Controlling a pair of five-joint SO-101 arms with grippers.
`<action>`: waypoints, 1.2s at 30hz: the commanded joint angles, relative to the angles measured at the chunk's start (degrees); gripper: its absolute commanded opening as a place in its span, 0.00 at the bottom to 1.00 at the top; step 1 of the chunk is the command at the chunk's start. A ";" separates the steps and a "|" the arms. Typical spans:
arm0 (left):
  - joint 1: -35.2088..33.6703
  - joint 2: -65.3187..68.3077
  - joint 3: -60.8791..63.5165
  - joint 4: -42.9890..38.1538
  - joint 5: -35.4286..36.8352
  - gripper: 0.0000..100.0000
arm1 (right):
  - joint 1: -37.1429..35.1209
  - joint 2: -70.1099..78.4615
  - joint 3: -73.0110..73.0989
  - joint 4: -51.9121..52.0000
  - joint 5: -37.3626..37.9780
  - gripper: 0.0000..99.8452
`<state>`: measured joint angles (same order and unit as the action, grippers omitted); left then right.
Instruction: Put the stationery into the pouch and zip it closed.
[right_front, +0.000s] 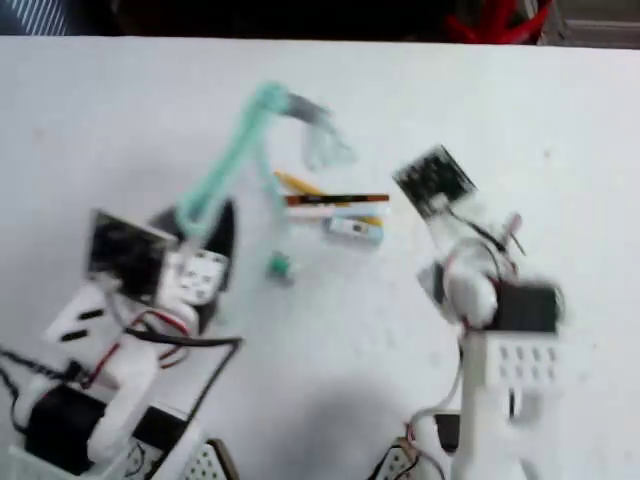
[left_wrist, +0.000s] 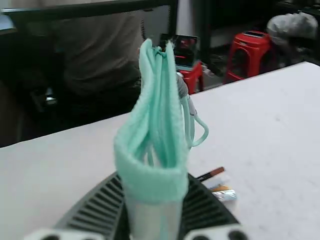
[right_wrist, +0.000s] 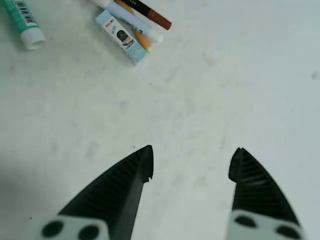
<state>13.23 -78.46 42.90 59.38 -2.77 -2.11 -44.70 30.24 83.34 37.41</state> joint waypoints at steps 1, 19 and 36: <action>-7.69 -1.98 -0.62 -0.26 0.00 0.02 | -4.79 10.07 -3.78 -4.70 -0.79 0.24; -18.95 -25.98 30.68 -15.12 8.62 0.03 | -23.52 52.79 -29.19 -16.40 5.63 0.24; -3.38 -23.08 32.00 -12.75 2.99 0.03 | -20.70 81.36 -57.41 -13.23 11.25 0.24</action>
<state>8.75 -102.37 74.90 46.90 0.84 -24.53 35.65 -21.71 69.80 48.13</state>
